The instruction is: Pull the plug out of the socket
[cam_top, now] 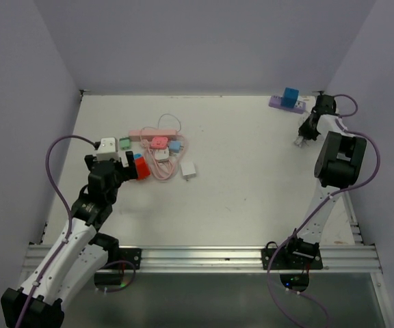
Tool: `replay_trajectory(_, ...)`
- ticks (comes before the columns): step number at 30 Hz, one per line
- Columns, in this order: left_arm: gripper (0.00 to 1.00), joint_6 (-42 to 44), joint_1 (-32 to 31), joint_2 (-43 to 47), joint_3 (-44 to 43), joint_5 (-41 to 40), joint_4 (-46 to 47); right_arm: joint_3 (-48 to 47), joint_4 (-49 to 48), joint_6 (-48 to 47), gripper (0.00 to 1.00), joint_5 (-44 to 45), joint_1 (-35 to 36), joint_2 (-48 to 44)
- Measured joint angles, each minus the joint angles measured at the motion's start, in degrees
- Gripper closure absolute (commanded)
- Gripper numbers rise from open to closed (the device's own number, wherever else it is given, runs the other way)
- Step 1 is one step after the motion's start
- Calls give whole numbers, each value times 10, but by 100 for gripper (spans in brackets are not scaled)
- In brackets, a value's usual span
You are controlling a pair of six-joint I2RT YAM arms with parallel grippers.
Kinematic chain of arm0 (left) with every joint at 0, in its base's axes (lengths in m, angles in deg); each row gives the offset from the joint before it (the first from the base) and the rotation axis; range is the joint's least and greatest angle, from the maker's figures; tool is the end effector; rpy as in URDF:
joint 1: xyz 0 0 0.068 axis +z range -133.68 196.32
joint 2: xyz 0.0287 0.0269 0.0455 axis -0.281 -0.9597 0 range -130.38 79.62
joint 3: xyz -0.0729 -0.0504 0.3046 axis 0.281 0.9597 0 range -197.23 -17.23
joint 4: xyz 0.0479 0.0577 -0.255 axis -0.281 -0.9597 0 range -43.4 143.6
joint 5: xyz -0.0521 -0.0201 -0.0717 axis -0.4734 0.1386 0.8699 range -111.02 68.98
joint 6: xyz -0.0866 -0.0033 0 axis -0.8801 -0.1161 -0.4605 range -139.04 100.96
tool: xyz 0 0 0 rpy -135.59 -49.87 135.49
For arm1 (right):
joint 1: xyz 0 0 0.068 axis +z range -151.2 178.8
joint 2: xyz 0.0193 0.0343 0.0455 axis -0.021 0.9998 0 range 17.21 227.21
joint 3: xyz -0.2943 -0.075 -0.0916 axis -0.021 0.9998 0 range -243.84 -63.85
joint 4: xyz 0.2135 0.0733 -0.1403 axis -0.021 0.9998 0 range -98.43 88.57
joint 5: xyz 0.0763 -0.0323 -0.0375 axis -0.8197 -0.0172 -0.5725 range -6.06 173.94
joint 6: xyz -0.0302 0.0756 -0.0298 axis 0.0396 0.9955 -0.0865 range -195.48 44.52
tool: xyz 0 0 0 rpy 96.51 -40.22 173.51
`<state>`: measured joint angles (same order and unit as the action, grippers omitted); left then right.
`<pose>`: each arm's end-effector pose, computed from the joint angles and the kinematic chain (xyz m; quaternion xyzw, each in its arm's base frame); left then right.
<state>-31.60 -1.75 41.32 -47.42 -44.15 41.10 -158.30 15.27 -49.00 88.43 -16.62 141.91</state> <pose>0.1687 -0.0235 0.2787 -0.0753 0.8100 0.0116 0.5814 0.5100 -0.1468 0.1725 0.3510 0.8831 -0.0073 0.3113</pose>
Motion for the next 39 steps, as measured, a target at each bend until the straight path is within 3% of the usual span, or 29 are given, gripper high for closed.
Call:
replay_trajectory(11,0,-1,0,29,0,16,8,174,38,4,100,3,95,-165)
replay_trajectory(25,1,-4,0,33,0,33,9,457,64,101,98,5,298,-421)
replay_trajectory(31,0,-4,-9,28,0,37,9,548,87,148,90,-5,416,-536)
replay_trajectory(36,0,-4,-19,19,0,42,10,587,88,190,89,-11,540,-570)
replay_trajectory(39,0,-4,-25,15,0,45,10,590,88,215,82,-12,615,-570)
